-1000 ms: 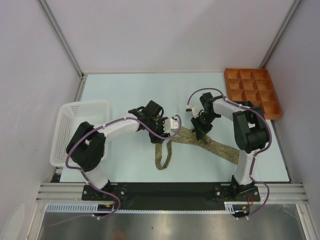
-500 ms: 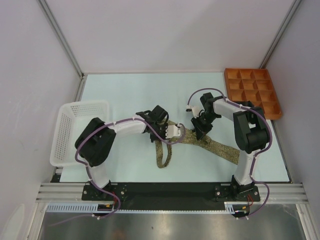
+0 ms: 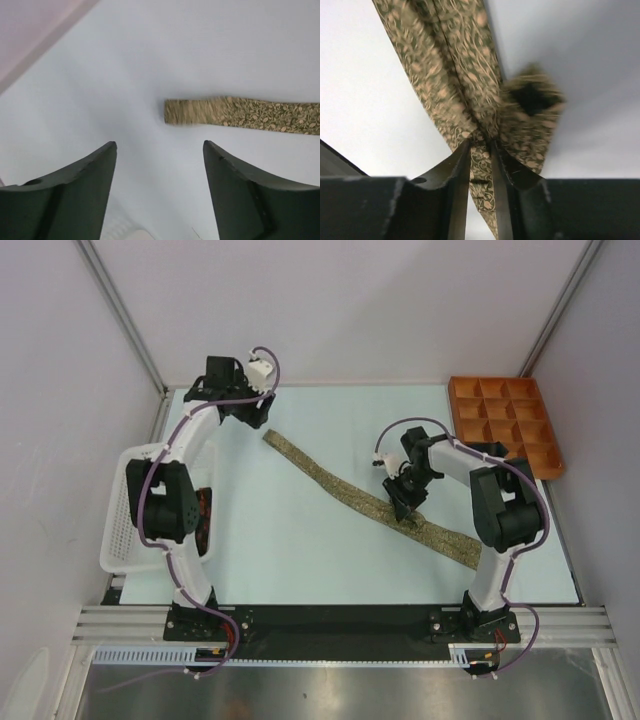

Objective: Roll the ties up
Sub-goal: Flatten out the tie at the center of the board.

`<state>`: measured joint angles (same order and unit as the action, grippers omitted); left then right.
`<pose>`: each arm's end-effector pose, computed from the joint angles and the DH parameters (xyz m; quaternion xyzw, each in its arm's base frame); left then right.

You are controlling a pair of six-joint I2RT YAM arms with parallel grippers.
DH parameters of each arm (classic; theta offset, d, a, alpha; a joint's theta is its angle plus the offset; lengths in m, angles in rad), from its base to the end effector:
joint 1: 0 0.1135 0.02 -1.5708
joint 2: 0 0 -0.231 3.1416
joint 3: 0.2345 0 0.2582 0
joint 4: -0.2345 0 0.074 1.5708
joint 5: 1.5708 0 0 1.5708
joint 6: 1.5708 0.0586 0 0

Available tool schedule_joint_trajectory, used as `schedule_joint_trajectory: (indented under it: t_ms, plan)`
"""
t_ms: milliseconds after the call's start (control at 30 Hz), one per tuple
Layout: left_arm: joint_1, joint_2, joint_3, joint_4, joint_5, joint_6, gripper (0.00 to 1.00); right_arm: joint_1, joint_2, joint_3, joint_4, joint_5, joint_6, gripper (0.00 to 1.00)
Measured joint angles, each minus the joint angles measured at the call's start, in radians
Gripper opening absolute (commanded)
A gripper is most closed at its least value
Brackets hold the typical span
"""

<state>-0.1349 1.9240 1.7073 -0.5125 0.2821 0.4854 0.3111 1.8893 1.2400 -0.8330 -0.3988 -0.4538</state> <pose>0.4489 -0.0774 0.2480 0.3305 0.8431 -0.0558 0.4206 0.3167 0.1257 0.1013 -0.3736 0.9052 0.1943 0.0574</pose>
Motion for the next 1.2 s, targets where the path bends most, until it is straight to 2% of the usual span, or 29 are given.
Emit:
schedule_joint_trajectory:
  t_ms: [133,333,467,600,733,867,1067,1200]
  plan:
    - [-0.014,0.009,-0.062,-0.026,-0.001,-0.022,0.81,-0.01,-0.065,-0.017,-0.024,0.029,-0.002,0.42]
    - [-0.118,0.009,-0.079,-0.074,0.04,0.08,0.82,-0.05,-0.187,-0.005,-0.033,0.027,0.028,0.43]
    - [-0.219,0.024,-0.083,-0.079,0.032,0.15,0.82,-0.079,-0.183,0.006,-0.026,0.053,0.053,0.42]
    - [-0.286,0.081,-0.083,-0.082,0.028,0.178,0.83,-0.088,-0.135,0.006,-0.016,0.092,0.064,0.48]
    - [-0.29,0.13,-0.082,-0.082,0.027,0.178,0.82,-0.074,-0.072,0.006,0.014,0.136,0.089,0.51]
    - [-0.292,0.163,-0.078,-0.081,0.007,0.177,0.79,-0.057,-0.043,0.006,0.023,0.171,0.106,0.47]
    - [-0.3,0.218,-0.073,-0.082,-0.038,0.179,0.75,-0.073,-0.053,-0.01,0.013,0.235,0.108,0.46]
    - [-0.301,0.223,-0.073,-0.082,-0.06,0.18,0.74,-0.129,-0.124,-0.075,-0.035,0.273,0.076,0.45]
